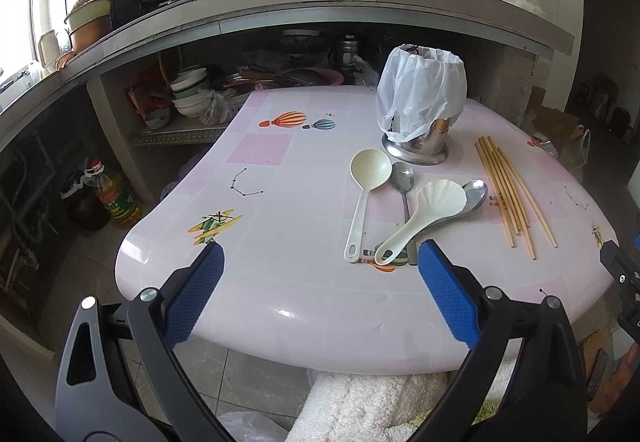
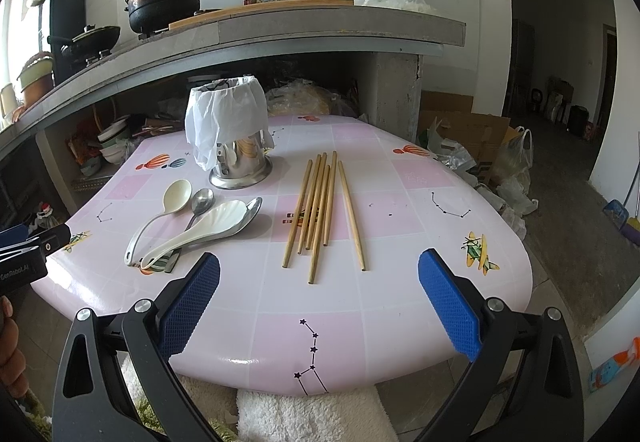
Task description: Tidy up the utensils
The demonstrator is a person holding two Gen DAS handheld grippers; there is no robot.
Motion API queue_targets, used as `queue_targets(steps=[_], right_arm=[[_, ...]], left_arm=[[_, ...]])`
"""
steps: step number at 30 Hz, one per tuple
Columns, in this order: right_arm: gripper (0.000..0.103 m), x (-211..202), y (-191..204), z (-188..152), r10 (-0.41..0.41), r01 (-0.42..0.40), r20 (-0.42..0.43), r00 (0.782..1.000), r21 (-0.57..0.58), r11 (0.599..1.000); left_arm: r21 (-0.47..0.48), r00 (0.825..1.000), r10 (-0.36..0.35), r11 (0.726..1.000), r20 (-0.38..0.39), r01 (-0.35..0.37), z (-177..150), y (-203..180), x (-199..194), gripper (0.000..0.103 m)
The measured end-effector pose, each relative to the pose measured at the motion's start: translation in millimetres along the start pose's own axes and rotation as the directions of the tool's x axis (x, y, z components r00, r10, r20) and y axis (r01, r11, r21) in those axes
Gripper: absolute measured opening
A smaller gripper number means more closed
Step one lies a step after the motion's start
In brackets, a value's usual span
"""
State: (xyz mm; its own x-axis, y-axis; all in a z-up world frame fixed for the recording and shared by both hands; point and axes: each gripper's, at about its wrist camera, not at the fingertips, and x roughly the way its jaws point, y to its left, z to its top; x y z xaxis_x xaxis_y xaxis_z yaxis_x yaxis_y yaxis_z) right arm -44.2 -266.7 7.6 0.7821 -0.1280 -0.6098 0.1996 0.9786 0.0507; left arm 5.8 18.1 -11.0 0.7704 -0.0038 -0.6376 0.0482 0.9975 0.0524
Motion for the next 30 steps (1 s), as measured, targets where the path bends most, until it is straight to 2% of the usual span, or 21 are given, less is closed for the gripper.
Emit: queue_targets(steps=[25, 26, 27, 30], right_arm=[[0.097, 0.6, 1.1, -0.1, 0.002, -0.002, -0.001, 1.0, 0.0, 1.0], [0.097, 0.6, 1.1, -0.2, 0.001, -0.001, -0.002, 1.0, 0.0, 1.0], [0.097, 0.4, 1.3, -0.1, 0.001, -0.001, -0.002, 1.0, 0.0, 1.0], [0.097, 0.2, 1.3, -0.1, 0.002, -0.002, -0.001, 1.0, 0.0, 1.0]], left_arm=[[-0.004, 1.0, 0.0, 1.0, -0.004, 0.0, 1.9, -1.6, -0.5, 0.094], [0.105, 0.996, 0.019, 0.994, 0.083, -0.028, -1.9, -8.8, -2.6, 0.094], [0.001, 1.0, 0.001, 1.0, -0.001, -0.001, 1.9, -2.1, -0.5, 0.094], [-0.004, 1.0, 0.001, 1.0, -0.004, -0.001, 2.1, -1.7, -0.4, 0.094]])
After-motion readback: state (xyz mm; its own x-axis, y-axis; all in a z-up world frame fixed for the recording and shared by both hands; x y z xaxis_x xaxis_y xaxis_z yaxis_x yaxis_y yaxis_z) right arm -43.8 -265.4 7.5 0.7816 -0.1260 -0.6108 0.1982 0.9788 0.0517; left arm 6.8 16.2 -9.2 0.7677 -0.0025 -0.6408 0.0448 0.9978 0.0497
